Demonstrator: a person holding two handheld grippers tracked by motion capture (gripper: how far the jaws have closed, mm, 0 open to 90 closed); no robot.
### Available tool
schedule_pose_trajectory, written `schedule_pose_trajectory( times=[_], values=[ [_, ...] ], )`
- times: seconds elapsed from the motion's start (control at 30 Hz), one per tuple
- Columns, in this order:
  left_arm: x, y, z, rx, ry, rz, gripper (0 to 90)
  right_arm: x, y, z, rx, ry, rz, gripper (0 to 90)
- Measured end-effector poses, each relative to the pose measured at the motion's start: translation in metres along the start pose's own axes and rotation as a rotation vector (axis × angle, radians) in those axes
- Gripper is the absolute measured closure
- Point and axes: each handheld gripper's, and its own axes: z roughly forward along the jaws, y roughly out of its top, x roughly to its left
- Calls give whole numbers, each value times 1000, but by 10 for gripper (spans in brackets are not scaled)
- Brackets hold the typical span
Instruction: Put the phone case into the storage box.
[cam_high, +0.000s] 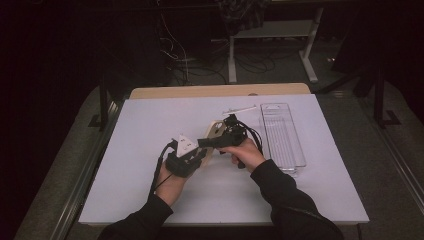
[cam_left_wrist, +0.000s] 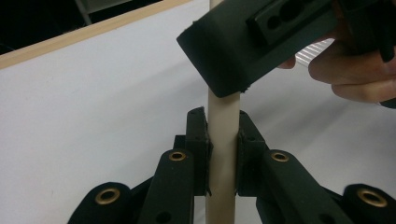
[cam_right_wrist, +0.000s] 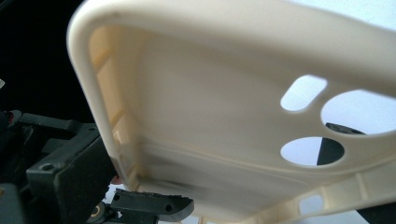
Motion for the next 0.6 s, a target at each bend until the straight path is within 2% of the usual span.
schedule_pose_trajectory(
  times=[0.27, 0.6],
  values=[
    [0, -1, 1, 8, -6, 5, 796, 1, 0, 0, 16, -9, -8, 9],
    [1, -3, 3, 14, -11, -9, 793, 0, 0, -1, 17, -17, -13, 42]
  ],
)
